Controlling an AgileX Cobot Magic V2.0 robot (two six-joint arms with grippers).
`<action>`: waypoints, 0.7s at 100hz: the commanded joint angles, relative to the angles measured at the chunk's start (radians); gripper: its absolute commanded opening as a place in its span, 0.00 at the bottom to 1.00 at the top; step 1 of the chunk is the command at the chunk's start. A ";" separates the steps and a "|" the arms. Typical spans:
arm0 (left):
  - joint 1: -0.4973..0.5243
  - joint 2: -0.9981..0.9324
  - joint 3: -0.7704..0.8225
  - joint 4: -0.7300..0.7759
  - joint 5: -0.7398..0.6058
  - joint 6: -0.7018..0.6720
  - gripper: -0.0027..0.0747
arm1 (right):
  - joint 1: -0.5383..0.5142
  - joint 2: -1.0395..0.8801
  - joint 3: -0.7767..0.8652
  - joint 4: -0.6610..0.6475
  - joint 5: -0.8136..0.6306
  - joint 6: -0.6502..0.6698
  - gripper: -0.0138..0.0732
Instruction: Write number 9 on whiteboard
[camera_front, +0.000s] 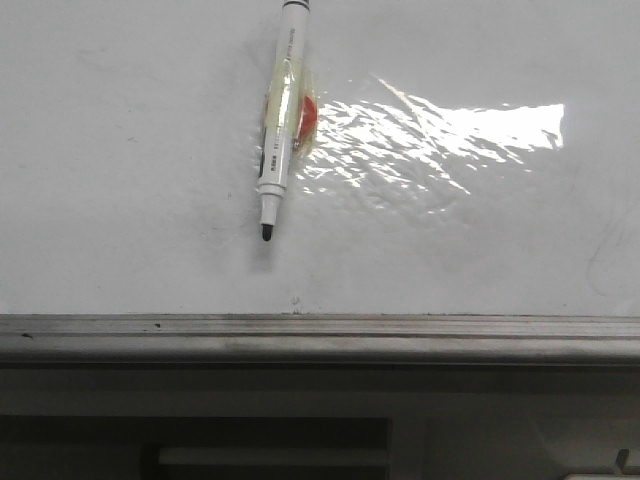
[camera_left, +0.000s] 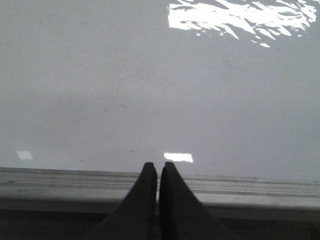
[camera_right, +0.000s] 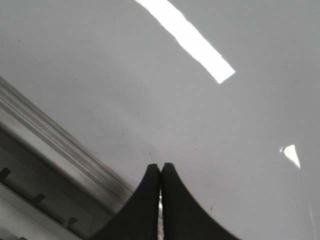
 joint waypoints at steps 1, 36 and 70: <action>0.002 -0.023 0.020 0.000 -0.076 0.001 0.01 | -0.005 -0.014 0.027 -0.046 -0.080 -0.008 0.09; 0.002 -0.023 0.020 0.000 -0.077 0.001 0.01 | -0.005 -0.014 0.027 -0.045 -0.100 -0.008 0.09; 0.002 -0.023 0.020 0.000 -0.077 0.001 0.01 | -0.005 -0.014 0.027 -0.042 -0.158 -0.008 0.09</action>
